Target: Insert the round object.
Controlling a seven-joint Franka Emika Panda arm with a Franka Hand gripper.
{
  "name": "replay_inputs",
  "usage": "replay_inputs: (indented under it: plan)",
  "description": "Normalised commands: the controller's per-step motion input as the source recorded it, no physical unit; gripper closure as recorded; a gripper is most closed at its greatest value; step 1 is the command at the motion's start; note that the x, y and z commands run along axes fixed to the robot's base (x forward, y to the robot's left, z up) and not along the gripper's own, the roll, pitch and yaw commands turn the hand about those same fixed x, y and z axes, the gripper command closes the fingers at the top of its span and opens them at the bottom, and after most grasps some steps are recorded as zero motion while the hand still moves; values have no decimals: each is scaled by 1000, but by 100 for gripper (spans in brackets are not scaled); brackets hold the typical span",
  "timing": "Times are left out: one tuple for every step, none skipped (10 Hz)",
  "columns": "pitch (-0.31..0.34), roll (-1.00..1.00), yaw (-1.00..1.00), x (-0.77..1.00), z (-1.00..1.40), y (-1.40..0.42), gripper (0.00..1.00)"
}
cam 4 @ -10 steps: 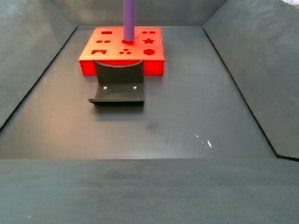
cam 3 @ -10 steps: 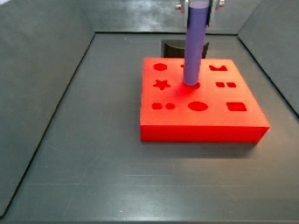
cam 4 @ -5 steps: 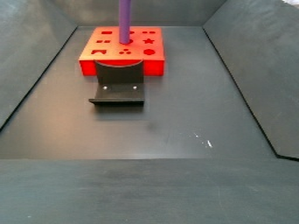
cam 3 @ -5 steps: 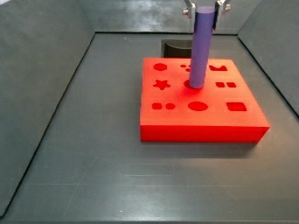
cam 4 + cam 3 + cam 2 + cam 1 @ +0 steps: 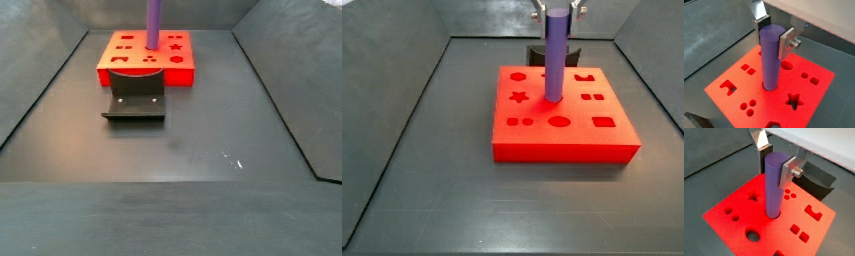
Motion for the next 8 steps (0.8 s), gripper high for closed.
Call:
replay_inputs:
  plan:
    - [216, 0, -89, 306, -397, 26, 100]
    - [293, 37, -203, 357, -554, 0, 100]
    - [333, 50, -229, 409, -506, 0, 100]
    - [387, 0, -151, 463, -457, 0, 100]
    - [329, 0, -180, 406, -580, 0, 100]
    - [309, 0, -240, 294, -597, 0, 100]
    - [223, 0, -209, 106, -603, 0, 100]
    - [0, 0, 0, 0, 0, 0, 100]
